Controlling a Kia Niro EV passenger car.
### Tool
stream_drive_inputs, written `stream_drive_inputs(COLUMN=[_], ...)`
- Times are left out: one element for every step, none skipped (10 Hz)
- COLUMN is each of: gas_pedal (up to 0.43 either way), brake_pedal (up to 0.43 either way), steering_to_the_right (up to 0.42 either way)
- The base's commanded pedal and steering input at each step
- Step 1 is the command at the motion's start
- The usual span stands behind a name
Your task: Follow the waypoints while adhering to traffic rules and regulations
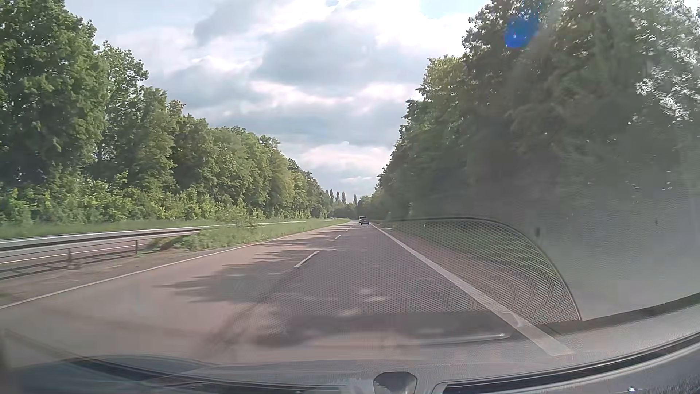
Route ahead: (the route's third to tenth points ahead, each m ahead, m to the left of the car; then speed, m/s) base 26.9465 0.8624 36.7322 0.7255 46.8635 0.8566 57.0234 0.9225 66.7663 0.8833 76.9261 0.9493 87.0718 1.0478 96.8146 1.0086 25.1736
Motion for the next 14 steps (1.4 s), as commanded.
stream_drive_inputs(gas_pedal=[0.157,0.157,0.157,0.157,0.157,0.157,0.157,0.157,0.157,0.157,0.157,0.157,0.157,0.157], brake_pedal=[0.0,0.0,0.0,0.0,0.0,0.0,0.0,0.0,0.0,0.0,0.0,0.0,0.0,0.0], steering_to_the_right=[0.003,0.003,0.003,0.003,0.003,0.003,0.003,0.003,0.003,0.003,0.003,0.003,0.003,0.003])
